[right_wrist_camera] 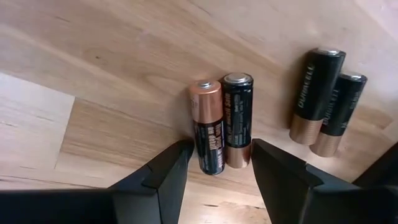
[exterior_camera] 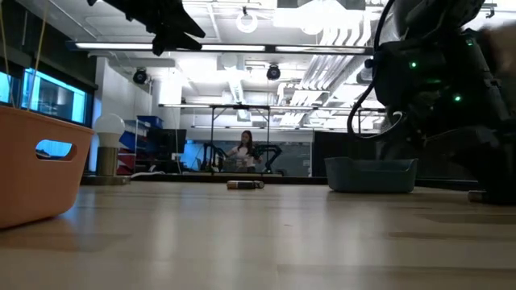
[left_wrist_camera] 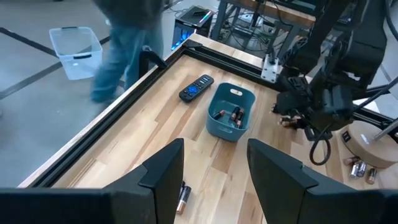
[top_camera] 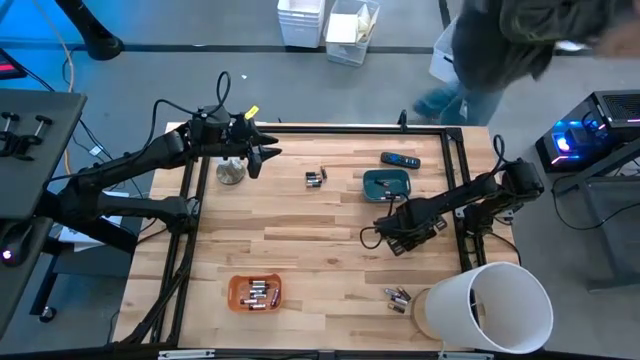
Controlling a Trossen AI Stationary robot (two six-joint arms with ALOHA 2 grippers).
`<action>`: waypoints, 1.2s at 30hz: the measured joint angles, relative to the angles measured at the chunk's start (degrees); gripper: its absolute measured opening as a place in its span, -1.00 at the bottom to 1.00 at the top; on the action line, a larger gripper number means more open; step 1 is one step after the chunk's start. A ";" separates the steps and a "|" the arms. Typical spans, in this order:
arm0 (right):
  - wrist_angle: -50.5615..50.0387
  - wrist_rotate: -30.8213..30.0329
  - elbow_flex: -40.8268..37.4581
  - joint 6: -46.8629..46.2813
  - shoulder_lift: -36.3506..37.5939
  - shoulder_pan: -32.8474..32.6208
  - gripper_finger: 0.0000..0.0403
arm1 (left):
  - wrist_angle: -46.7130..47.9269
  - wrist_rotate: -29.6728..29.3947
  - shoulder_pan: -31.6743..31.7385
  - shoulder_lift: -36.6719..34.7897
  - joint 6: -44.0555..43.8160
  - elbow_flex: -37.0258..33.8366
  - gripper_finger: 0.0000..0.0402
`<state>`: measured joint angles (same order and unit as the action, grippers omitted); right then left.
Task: Sort batteries
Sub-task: Put the black battery into the blue bin
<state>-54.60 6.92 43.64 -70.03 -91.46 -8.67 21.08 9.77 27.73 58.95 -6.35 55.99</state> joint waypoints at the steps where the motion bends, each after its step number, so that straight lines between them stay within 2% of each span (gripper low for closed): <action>1: 0.03 -0.19 0.00 0.24 0.00 0.00 -0.13 | 0.06 -0.01 0.00 0.09 -0.01 0.00 -0.15; 5: -0.11 0.07 0.05 1.78 0.00 0.00 -0.13 | 0.27 -0.03 0.00 0.58 0.44 0.00 -0.15; 12: -7.29 -0.32 3.09 1.59 1.78 -1.80 -0.12 | 0.33 -0.05 0.00 0.82 0.45 0.00 -0.15; 18: -0.73 -2.26 3.98 -0.50 3.00 -2.45 -0.12 | 0.36 -1.45 0.00 0.84 0.58 0.00 -0.15; 29: -2.53 -4.53 2.13 0.84 2.21 -0.70 -0.12 | 0.26 -1.63 0.00 0.84 0.96 0.00 -0.15; 36: 1.12 -2.56 -0.70 0.55 2.29 -0.70 -0.12 | 0.26 -1.63 0.02 0.84 0.79 0.00 -0.15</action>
<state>-53.48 4.36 42.94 -69.48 -89.17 -9.37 21.34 8.14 27.75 59.79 -5.56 55.99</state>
